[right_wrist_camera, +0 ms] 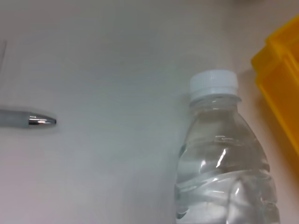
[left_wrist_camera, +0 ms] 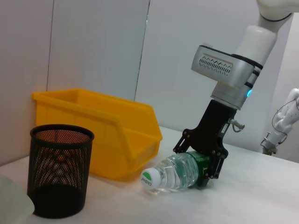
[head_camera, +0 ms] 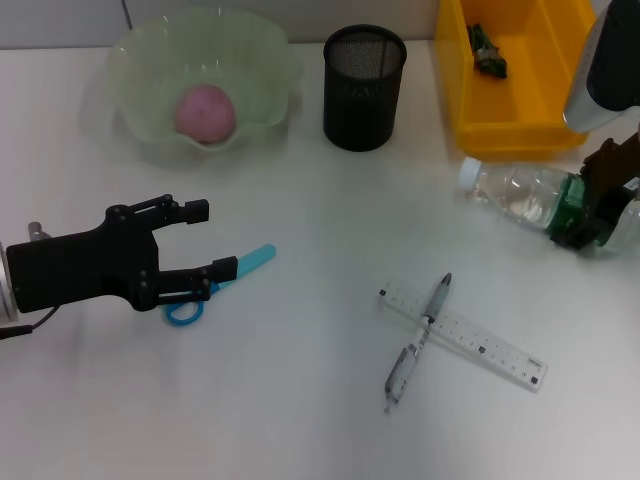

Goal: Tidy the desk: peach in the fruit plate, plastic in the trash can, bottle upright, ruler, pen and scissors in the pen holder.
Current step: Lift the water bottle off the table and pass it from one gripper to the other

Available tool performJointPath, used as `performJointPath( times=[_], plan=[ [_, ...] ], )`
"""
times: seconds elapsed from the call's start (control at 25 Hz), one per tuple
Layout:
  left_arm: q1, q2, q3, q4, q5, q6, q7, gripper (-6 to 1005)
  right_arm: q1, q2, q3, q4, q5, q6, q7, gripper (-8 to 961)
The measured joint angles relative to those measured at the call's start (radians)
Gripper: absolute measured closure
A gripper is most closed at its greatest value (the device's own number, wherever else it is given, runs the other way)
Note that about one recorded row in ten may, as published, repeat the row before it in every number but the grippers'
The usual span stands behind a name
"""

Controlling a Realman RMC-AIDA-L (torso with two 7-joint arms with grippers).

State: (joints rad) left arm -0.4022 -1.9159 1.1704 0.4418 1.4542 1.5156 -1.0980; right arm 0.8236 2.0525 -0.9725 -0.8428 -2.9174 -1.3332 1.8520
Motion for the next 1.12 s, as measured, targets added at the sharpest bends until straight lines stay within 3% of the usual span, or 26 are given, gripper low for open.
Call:
performJointPath(
  times=[0.4,0.56,0.72,0.8,0.92,1.0,1.12],
  plan=[
    [-0.002,0.000,0.000,0.000,0.000,0.000,-0.003,177,-0.008,0.004,0.004,-0.021,0.007,-0.007,-0.010,182],
    [-0.002,0.000,0.000,0.000,0.000,0.000,-0.003,178,-0.033,0.008,0.009,-0.087,0.070,-0.066,-0.048,184],
    [-0.003,-0.001,0.000,0.000,0.000,-0.006,-0.003,180,-0.119,0.002,0.009,-0.231,0.263,-0.138,-0.089,187],
    [-0.003,-0.001,0.000,0.000,0.000,-0.006,-0.003,180,-0.134,0.002,0.009,-0.250,0.290,-0.143,-0.095,189],
    [-0.001,-0.007,-0.005,-0.001,-0.003,-0.006,-0.004,181,-0.214,0.000,0.016,-0.319,0.463,-0.156,-0.151,191],
    [-0.003,-0.024,-0.025,-0.003,-0.005,-0.002,-0.004,182,-0.269,0.001,0.044,-0.331,0.621,-0.155,-0.225,191],
    [-0.006,-0.040,-0.041,-0.003,-0.007,0.000,-0.004,183,-0.296,0.004,0.071,-0.312,0.722,-0.152,-0.285,191]
  ],
)
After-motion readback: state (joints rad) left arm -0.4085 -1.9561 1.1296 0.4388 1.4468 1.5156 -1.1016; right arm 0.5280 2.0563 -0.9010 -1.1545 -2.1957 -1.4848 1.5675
